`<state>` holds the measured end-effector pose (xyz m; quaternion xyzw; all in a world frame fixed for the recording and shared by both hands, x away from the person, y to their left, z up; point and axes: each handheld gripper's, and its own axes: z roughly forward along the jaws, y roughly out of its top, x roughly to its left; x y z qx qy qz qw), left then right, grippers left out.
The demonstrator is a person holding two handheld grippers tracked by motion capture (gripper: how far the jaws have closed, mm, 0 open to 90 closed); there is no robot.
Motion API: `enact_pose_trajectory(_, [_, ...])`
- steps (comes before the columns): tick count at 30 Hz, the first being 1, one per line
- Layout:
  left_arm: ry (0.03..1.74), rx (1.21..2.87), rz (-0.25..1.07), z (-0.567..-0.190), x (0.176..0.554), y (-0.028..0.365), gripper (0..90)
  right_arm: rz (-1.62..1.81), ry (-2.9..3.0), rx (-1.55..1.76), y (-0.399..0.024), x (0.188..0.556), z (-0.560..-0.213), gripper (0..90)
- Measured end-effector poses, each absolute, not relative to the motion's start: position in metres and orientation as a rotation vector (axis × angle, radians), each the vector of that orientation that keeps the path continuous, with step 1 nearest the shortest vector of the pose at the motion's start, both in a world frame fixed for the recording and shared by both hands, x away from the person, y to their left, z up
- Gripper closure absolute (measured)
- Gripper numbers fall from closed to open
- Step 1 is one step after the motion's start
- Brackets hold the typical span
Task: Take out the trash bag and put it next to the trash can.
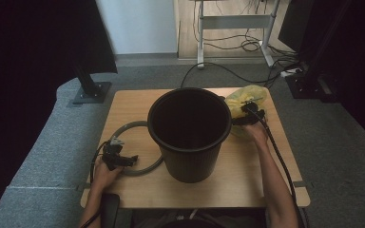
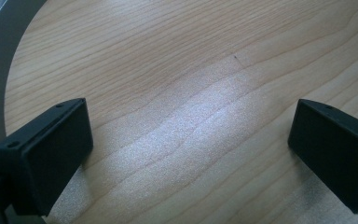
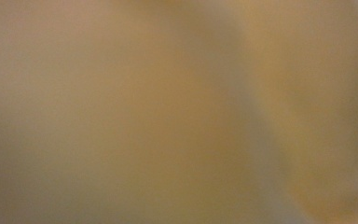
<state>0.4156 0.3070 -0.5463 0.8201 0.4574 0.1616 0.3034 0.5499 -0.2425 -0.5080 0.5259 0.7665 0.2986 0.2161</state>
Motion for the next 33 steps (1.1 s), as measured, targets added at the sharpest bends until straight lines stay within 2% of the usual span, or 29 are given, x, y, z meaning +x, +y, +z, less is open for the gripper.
enact_pose_trajectory(19, [1.211, 2.174, 0.429, -0.546, 0.416, 0.307, 0.0, 0.874, 2.103, 1.395, -0.252, 0.507, -0.462, 0.0])
enact_pose_trajectory(33, [1.212, 2.173, 0.428, -0.546, 0.416, 0.307, 0.0, 0.94, 2.085, 1.358, -0.265, 0.459, -0.44, 0.0])
